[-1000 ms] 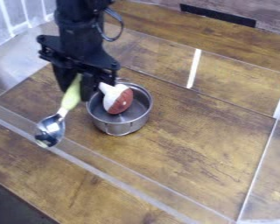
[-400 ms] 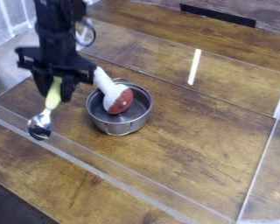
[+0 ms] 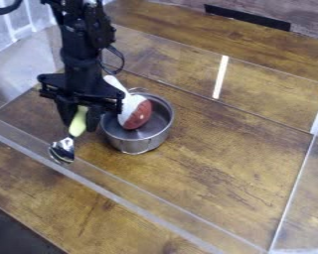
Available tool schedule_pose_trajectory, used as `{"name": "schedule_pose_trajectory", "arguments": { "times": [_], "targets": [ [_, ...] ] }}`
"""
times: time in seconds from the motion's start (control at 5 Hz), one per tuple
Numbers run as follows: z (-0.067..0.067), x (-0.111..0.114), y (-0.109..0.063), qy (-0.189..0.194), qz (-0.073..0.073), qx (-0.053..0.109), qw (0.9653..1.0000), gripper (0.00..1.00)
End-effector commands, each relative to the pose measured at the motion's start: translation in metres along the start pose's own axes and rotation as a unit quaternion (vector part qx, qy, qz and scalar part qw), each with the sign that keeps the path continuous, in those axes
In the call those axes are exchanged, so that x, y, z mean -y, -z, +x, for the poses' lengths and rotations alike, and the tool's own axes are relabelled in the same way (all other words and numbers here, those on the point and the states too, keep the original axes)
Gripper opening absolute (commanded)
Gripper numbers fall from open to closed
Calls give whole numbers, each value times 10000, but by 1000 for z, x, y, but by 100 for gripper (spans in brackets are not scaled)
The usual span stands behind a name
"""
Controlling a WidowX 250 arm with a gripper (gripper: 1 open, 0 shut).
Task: Move the green spoon to the left
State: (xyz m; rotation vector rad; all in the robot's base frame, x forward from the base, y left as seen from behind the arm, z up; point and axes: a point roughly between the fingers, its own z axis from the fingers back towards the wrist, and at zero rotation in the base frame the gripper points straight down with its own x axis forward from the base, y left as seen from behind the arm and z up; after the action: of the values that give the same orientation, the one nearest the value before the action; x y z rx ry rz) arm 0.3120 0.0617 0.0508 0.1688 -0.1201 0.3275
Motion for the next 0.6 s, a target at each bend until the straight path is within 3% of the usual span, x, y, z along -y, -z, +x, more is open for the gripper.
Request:
{"name": "schedule_pose_trajectory", "arguments": {
  "times": [0.0,0.2,0.4],
  "targets": [
    [13,1,-15,331,-153,333,9988,0],
    [16,-3,-14,612,-200,344,9973,0],
    [33,-16,-5,449,-163,289,9984,0]
  ]
}}
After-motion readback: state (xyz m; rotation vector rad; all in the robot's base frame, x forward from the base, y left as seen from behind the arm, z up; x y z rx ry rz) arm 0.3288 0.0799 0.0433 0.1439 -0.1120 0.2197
